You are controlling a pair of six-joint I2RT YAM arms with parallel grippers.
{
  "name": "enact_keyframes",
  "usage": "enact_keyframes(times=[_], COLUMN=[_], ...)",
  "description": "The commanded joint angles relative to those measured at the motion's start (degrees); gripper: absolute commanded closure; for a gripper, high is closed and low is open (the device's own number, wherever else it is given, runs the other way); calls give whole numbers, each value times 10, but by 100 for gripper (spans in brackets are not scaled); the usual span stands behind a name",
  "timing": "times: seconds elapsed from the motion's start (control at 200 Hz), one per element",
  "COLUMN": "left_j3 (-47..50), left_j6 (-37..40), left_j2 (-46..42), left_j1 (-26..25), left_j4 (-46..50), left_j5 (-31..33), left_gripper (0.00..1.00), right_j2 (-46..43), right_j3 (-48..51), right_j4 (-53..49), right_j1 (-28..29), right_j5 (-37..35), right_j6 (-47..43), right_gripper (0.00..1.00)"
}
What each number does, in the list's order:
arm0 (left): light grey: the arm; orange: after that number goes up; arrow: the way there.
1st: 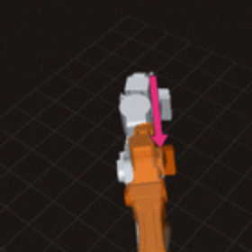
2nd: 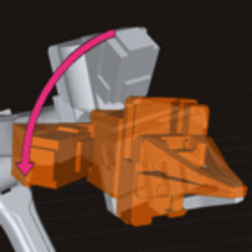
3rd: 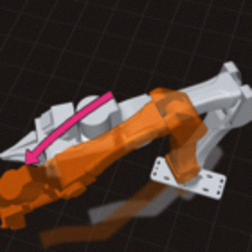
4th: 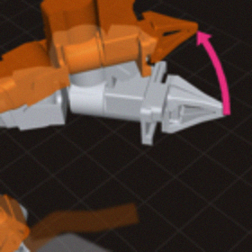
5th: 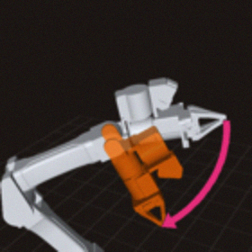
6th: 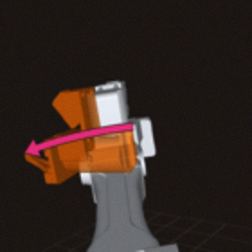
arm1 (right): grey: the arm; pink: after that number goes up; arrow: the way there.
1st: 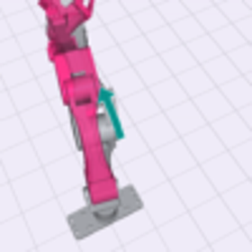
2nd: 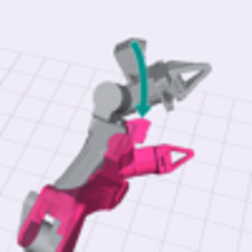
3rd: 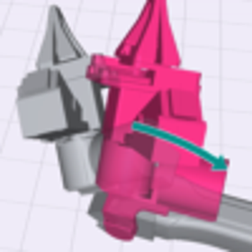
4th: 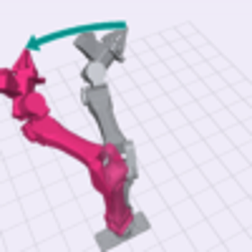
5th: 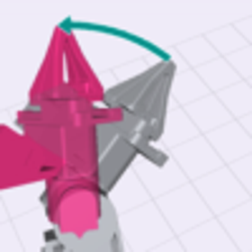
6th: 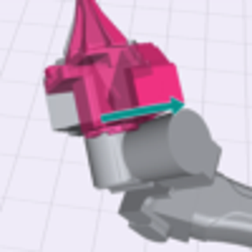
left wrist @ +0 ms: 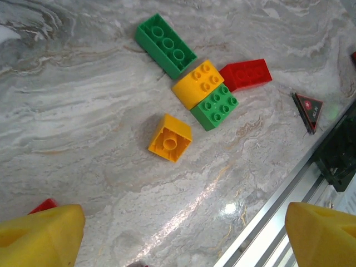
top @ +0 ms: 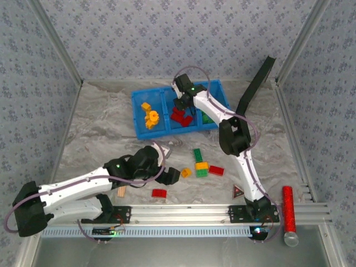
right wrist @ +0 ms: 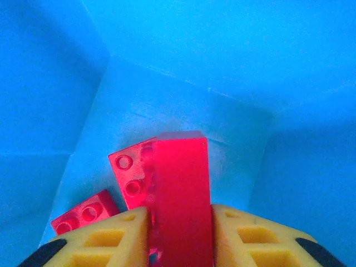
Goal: Sort the legos into containers by color
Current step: Place the lego in the container, then pick up the lego from the middle-left of the table.
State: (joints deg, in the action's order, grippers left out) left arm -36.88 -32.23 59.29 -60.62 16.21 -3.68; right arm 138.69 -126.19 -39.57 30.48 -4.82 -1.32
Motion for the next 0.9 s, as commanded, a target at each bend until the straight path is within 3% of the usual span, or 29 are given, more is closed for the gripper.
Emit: enact_keyframes(times=[0.0,0.31,0.58,0.895], left_j3=[-12,-38,-75,-102], left_j6=[15,138,225,240], left_j2=[27,119,218,297], left_j1=[-12,-59,-72,-91], left_j4=[-23,-36,-79,-105], left_j5=[4,90,106,111], left_gripper=[7,9,12,16], right_j2=[13,-13,-106,-212], right_j3=[-25,-8,54,114], right_j4=[-11,-5,11,17], right_j1=[0,7,27,32], right_j5=[-22,-11,-8,-21], right_j6=[-1,-19,-65,-74], right_gripper=[64,57,50,46])
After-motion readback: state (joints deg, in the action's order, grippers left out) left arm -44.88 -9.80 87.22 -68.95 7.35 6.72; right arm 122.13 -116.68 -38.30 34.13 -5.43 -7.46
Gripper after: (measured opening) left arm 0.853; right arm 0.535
